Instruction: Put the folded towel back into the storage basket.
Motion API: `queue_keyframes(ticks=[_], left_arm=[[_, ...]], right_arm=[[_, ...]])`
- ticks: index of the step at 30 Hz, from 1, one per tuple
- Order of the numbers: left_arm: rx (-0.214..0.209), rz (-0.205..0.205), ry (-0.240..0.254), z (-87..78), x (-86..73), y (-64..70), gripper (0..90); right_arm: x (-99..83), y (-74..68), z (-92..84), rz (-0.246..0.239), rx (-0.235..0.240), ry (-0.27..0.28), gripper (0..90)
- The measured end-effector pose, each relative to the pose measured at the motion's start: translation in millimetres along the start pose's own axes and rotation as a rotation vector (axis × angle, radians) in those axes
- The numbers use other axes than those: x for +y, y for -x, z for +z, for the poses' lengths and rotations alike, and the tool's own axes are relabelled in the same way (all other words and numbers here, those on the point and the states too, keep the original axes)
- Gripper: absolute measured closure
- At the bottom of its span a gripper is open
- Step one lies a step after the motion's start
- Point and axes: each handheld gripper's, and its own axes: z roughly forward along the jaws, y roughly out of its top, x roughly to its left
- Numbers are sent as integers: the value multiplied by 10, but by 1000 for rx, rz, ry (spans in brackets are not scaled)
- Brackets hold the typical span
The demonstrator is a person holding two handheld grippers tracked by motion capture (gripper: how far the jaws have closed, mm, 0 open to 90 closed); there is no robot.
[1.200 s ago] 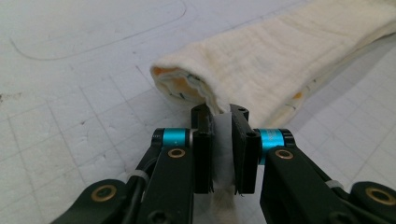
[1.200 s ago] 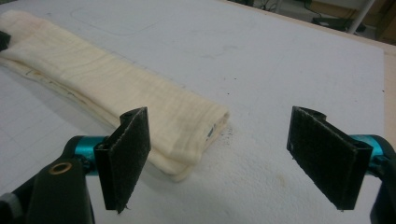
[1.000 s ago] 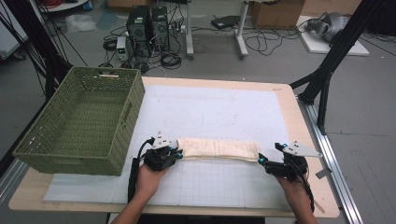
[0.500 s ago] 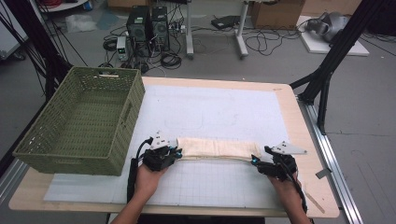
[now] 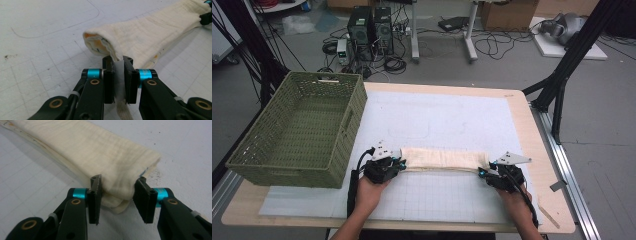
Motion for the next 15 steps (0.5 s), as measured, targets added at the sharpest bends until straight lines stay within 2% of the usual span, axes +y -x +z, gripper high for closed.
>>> queue_keyframes(ticks=[2, 4, 8, 14, 15], left_arm=[[2, 5, -8, 4, -6, -4, 810], [4, 4, -9, 12, -11, -10, 810], [9, 6, -11, 20, -15, -10, 810], [11, 8, 0, 5, -9, -13, 810], [10, 8, 7, -13, 2, -15, 811]], right_arm=[[0, 2, 2, -4, 16, 0, 648], [0, -1, 2, -7, 46, -2, 747], [1, -23, -1, -11, 53, -3, 794], [11, -50, -15, -27, 35, 0, 819], [28, -49, -44, -44, 19, 26, 820]])
